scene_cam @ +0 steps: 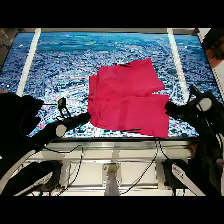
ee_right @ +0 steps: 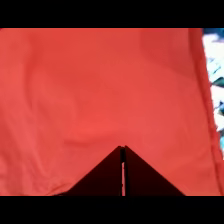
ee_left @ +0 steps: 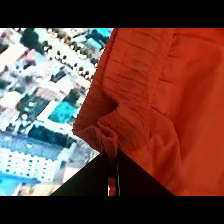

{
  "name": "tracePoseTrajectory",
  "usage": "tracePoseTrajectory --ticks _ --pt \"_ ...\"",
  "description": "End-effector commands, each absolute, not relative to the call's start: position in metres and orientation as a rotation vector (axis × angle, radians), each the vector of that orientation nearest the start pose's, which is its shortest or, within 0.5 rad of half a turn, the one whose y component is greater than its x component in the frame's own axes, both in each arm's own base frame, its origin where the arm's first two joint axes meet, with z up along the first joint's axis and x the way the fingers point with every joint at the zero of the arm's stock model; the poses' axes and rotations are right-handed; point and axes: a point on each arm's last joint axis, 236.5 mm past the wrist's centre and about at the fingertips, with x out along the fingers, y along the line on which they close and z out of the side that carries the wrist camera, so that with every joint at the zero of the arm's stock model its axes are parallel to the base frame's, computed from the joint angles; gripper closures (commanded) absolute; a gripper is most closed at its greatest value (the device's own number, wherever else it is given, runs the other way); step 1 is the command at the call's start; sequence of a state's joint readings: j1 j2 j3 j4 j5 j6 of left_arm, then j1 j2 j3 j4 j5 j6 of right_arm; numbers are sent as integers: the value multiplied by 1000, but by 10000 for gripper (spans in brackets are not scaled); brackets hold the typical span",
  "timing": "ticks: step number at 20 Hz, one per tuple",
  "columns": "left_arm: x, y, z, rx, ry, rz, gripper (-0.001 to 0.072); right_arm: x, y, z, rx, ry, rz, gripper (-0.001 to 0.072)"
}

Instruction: Fold the clothes and pants, and hang the long-sleeved shirts on hangers.

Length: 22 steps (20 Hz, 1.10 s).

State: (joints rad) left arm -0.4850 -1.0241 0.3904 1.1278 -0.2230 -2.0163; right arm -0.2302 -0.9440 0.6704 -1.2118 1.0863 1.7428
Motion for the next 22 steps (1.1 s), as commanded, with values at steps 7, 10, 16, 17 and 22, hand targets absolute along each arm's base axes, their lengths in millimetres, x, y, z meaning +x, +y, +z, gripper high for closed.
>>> tracePoseTrajectory --ticks 7,10,16,17,22 --pt "309 -188 -72 -653 934 -160 687 210 -32 -62 867 1348 -289 437" --pt "309 -188 -72 -653 934 -160 687 188 -7 -62 994 1460 -281 422" --pt "309 -188 -72 -652 933 -160 687 182 23 -62 1079 1546 -148 367" --pt "309 -188 -72 -652 933 -160 687 182 26 -63 1090 1560 -131 366" --pt "309 -188 -72 -652 934 -161 687 175 27 -77 1061 1665 -50 365"
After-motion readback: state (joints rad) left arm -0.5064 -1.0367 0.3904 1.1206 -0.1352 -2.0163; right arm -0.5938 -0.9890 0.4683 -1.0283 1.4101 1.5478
